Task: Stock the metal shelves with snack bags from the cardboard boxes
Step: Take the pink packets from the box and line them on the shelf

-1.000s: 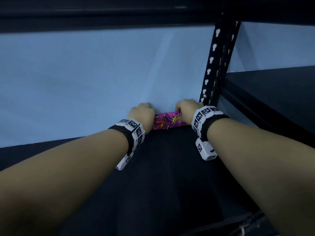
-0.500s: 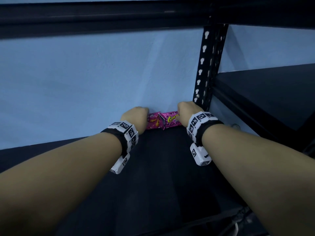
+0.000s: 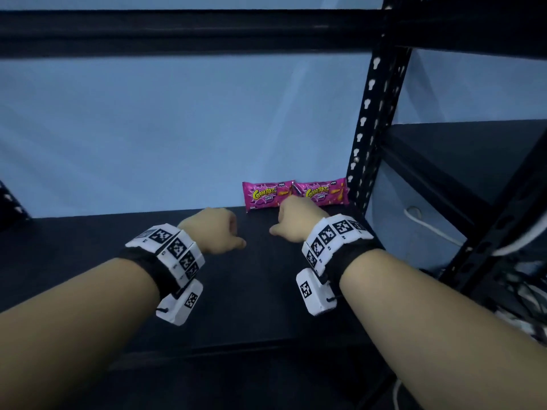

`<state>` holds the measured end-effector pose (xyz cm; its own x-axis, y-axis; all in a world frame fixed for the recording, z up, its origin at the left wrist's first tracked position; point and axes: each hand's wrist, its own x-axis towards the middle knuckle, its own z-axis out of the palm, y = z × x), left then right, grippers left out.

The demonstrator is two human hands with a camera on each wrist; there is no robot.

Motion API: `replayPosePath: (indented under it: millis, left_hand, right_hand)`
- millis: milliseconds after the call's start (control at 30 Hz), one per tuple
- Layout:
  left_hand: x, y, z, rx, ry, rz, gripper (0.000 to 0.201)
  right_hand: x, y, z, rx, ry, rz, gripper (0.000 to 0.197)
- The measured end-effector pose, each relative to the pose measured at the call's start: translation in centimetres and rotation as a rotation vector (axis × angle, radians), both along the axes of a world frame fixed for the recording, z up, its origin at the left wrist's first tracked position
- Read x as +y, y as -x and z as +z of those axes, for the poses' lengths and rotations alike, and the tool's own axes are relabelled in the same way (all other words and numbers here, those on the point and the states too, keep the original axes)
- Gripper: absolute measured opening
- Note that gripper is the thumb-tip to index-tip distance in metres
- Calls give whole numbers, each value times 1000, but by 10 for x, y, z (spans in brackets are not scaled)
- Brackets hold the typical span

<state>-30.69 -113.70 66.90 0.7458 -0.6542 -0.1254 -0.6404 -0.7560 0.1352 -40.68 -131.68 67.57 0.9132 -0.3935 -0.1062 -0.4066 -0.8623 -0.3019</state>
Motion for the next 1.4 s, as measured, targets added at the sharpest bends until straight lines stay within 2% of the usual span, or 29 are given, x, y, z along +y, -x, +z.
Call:
replayPosePath:
  millis: [167,267,433,600,667,933,1100,1333,1400]
  left_hand:
    - [78,22,-13,39,130,47,27]
    - [128,39,-30,42,204,19,23]
    - [214,63,-62,-26,371,-16,19]
    - [281,102,-98,-133,525,-183,18]
    - [299,114,-123,-110,523,-233,17]
    - [333,144,-267,278,289,-182,14]
    - [339,162,-368,444,101,-144,13]
    - [345,170,-524,590,-24,-60,22]
    - [350,168,-572,632,-57,-16,16]
  right_hand:
    - [76,38,-17,-208,-150,-9,19]
    - [131,54,-37,-260,-194,6,21]
    - [221,75,-77,-419,-163,-70,23]
    - [292,116,-118,-706,-83,-66,23]
    - [308,134,-142,-727,-108,-78,24]
    - [337,198,-289,-265,-321,-304,26]
    - [344,235,-401,45,-428,-381,9]
    - [352,259,-548,234,-471,-391,15]
    - [353,258,-593,259,-473,-393,12]
